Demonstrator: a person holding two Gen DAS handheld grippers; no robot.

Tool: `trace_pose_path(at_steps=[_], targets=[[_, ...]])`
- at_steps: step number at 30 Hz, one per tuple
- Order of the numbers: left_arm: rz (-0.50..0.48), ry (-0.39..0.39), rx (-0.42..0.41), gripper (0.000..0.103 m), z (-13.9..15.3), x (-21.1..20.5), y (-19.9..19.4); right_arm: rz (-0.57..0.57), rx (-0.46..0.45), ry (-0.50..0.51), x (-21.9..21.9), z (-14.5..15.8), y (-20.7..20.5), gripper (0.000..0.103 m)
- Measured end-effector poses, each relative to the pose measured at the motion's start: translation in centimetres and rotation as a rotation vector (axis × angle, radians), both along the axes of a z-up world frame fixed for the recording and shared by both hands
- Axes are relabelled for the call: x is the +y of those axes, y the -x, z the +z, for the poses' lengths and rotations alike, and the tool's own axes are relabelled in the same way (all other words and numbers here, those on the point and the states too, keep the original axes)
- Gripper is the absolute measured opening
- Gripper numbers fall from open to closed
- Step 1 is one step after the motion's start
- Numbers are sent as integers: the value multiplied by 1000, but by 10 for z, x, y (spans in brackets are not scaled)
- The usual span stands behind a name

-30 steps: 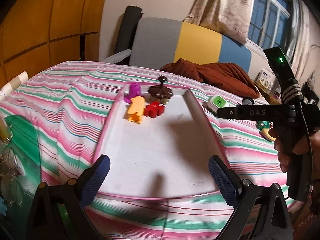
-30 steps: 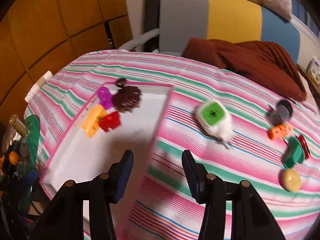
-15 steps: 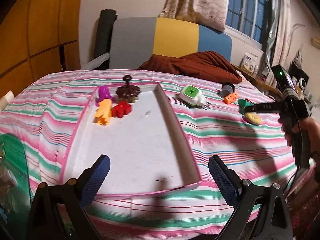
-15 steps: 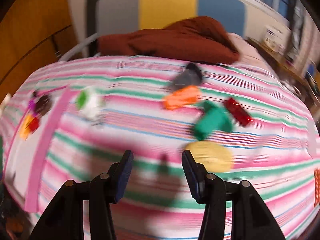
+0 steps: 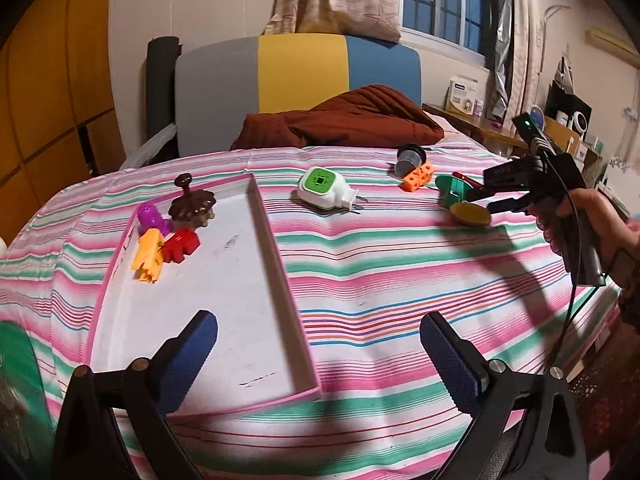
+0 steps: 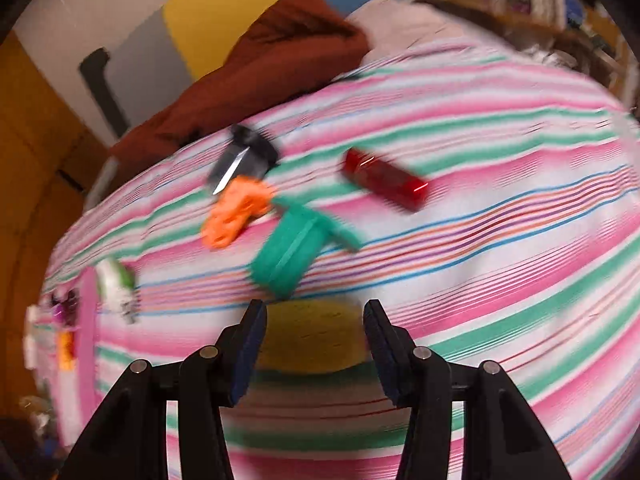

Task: Organize rigid objects
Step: 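Move the right tool back toward the green plastic piece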

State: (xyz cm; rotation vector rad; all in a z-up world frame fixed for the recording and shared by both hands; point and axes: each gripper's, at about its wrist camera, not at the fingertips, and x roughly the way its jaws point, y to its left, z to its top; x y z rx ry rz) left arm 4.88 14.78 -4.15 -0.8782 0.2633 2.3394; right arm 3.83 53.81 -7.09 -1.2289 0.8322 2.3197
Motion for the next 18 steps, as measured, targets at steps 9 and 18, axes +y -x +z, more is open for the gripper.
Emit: trace_pose_path(at_steps=[9, 18], targets=[[-3, 9, -3, 102, -2, 4, -3, 314, 20, 20, -70, 5, 25, 53], [-6, 6, -3, 102, 0, 4, -3, -54, 8, -324, -5, 35, -4, 53]])
